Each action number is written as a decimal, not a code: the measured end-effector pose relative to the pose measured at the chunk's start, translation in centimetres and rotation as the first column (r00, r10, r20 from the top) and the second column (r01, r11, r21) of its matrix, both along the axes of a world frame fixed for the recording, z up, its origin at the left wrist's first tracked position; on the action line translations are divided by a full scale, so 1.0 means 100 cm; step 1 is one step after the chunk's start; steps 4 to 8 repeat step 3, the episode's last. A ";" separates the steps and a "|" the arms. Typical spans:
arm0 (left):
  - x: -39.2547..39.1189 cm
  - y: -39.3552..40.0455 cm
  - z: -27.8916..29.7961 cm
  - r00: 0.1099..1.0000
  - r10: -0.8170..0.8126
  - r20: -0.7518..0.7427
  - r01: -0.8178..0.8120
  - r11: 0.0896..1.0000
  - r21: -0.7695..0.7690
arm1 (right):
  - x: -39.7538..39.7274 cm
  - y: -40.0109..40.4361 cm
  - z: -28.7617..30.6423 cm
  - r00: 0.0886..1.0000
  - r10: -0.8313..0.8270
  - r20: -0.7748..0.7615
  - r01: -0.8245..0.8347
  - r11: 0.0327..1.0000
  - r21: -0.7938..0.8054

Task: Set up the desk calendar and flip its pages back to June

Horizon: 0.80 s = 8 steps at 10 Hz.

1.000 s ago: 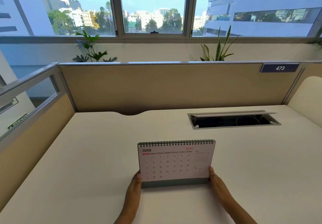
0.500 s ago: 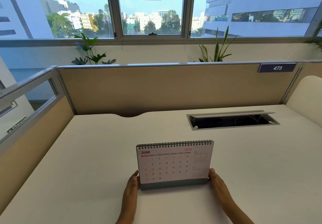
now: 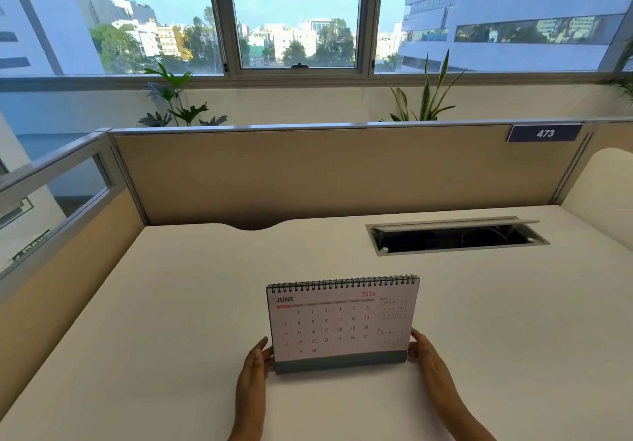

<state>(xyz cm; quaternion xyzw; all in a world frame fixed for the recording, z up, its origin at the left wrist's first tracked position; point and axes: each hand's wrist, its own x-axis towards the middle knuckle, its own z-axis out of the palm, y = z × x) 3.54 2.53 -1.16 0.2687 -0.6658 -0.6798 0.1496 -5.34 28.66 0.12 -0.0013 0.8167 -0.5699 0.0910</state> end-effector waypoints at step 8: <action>0.002 -0.006 -0.001 0.997 0.062 0.040 -0.063 0.998 0.022 | 0.001 0.002 0.002 0.996 -0.076 -0.038 0.077 0.996 0.038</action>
